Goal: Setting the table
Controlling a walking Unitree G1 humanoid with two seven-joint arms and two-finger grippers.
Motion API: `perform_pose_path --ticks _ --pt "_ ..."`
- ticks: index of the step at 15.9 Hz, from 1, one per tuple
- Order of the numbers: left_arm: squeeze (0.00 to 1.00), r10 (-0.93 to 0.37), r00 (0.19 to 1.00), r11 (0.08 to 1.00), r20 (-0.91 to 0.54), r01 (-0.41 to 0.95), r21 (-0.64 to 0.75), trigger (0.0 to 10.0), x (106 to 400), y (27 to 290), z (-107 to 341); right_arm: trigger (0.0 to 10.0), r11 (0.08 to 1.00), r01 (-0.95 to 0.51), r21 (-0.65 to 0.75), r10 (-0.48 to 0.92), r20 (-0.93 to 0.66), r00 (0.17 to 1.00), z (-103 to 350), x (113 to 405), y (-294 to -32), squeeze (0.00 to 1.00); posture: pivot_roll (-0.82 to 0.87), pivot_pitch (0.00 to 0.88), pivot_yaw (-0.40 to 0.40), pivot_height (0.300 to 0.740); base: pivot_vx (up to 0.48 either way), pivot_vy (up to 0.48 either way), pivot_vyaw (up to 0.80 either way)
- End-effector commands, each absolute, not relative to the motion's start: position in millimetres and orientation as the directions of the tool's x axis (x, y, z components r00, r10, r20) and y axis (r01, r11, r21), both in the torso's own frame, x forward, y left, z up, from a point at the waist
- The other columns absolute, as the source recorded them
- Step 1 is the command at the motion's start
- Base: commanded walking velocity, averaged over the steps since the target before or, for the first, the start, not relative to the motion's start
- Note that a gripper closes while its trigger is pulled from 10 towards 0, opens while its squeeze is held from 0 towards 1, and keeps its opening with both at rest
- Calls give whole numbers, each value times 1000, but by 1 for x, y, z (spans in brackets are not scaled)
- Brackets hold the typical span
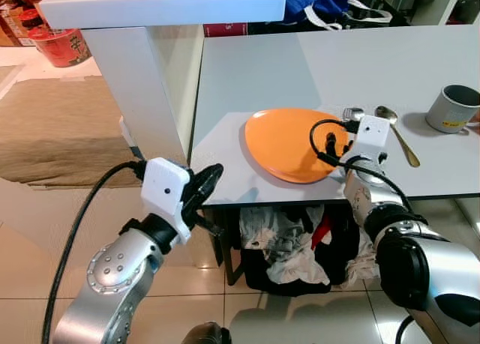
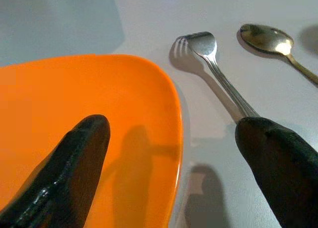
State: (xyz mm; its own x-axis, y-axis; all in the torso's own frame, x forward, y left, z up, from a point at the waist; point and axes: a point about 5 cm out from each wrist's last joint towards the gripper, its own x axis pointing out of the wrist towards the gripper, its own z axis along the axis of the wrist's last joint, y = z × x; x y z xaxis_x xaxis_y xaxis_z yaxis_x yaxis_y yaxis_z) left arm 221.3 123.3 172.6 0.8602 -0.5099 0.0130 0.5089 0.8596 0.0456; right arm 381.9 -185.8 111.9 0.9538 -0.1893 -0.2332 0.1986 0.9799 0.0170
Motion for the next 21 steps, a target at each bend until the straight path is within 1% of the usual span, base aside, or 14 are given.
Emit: perform_pose_path --ticks 1,6,9,10,12,13,14,16,18,20,21 --pt "0 -506 862 862 28 504 56 10000 224 122 175 10000 981 193 -22 -194 -194 962 120 385 -188 0 137 38 55 740 0 0 0" --pt "0 -510 859 860 47 508 46 10000 233 119 173 10000 971 213 -111 -220 -58 974 147 393 -195 0 93 13 57 740 0 0 0" --pt "0 -505 861 863 67 503 43 10000 243 116 173 10000 966 227 -125 -227 17 974 162 396 -200 0 62 0 51 740 0 0 0" --pt "0 -465 882 885 69 465 25 10000 248 120 170 10000 969 209 -133 -205 43 978 165 396 -200 0 52 0 47 740 0 0 0" --pt "0 -281 959 958 30 282 -53 10000 261 145 153 10000 970 201 -138 -188 100 977 166 391 -213 0 11 0 41 740 0 0 0" --pt "0 -247 969 965 -2 246 -87 10000 262 150 145 10000 966 200 -162 -180 129 975 164 386 -219 0 -2 0 46 740 0 0 0" --pt "0 -237 971 966 -25 232 -113 10000 261 152 139 10000 962 200 -185 -170 165 971 163 381 -223 0 -20 0 47 740 0 0 0" --pt "0 -231 972 968 -36 226 -107 10000 260 152 134 10000 959 200 -199 -156 216 964 155 365 -225 0 -52 0 51 740 0 0 0" --pt "0 -226 973 968 -42 220 -118 10000 263 151 128 10000 956 196 -219 -146 223 964 137 323 -218 0 -80 0 48 740 0 0 0" --pt "0 -212 976 972 -49 205 -115 10000 268 154 124 10000 959 149 -240 -111 164 980 117 287 -209 0 -92 0 50 740 0 0 0" --pt "0 -210 976 973 -51 203 -114 10000 268 155 124 10000 961 140 -240 -106 151 983 114 283 -208 0 -91 0 51 740 0 0 0"
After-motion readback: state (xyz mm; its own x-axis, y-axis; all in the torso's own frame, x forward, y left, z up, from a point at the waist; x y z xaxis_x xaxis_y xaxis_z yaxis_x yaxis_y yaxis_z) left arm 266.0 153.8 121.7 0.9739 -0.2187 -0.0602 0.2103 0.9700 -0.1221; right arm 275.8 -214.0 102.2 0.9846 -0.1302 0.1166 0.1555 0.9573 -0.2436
